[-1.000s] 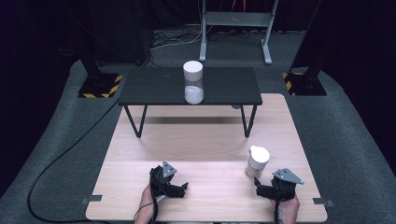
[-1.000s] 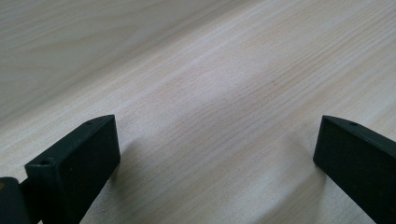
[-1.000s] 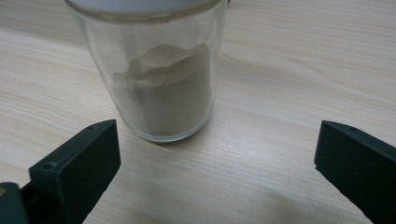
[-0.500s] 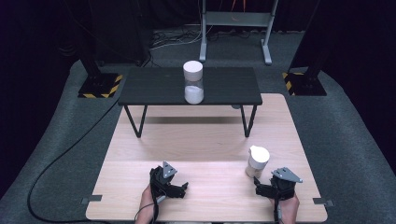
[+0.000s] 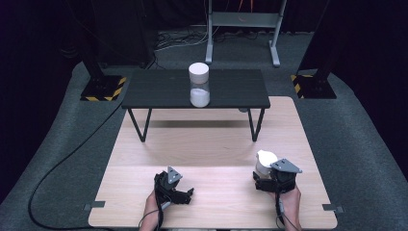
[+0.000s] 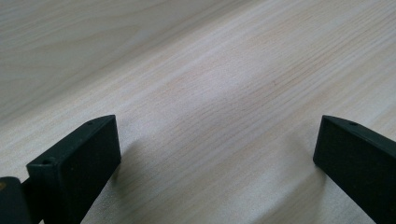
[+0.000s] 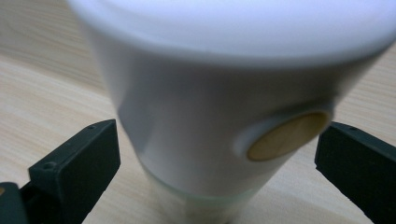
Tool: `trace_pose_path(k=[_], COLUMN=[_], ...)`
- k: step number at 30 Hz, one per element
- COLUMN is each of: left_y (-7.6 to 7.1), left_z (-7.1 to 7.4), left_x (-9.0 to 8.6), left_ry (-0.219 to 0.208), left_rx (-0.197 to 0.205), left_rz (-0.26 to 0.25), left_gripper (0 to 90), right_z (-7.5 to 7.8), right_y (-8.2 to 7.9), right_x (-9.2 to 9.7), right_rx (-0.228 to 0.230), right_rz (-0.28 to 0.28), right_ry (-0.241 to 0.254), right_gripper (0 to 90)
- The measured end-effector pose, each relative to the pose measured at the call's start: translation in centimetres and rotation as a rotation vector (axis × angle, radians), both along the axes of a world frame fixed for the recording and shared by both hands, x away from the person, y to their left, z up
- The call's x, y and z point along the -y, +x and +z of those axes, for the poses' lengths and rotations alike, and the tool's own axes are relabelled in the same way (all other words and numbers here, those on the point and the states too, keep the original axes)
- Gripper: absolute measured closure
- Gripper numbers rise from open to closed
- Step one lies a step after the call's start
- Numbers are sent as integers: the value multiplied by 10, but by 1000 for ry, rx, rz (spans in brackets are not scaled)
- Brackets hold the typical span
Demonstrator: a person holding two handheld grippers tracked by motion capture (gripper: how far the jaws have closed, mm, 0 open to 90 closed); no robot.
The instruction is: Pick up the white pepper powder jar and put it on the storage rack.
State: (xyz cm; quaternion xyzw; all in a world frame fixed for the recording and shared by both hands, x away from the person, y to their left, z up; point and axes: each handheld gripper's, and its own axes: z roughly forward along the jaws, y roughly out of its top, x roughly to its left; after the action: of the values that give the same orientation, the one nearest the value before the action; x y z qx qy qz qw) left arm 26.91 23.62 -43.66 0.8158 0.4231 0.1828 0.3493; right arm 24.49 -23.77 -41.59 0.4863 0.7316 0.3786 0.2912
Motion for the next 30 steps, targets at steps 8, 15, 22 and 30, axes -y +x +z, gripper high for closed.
trace_pose_path(k=[8, 15, 22, 30], left_y=[1, 1, 1, 1], left_z=[0, 0, 0, 0], left_x=[-1, -1, -1, 0], left_ry=[-3, -4, -4, -3], left_rx=[-4, -4, -4, -3], left_rz=[0, 0, 0, 0], left_gripper=[6, 6, 5, 6], right_z=[-21, -25, -27, -25], right_y=[-4, -5, -3, -3], right_x=[1, 5, 10, 8], right_rx=[39, 45, 38, 37], right_rz=[-40, -17, 18, 19], right_ry=[42, 63, 87, 69], right_gripper=[35, 174, 292, 300])
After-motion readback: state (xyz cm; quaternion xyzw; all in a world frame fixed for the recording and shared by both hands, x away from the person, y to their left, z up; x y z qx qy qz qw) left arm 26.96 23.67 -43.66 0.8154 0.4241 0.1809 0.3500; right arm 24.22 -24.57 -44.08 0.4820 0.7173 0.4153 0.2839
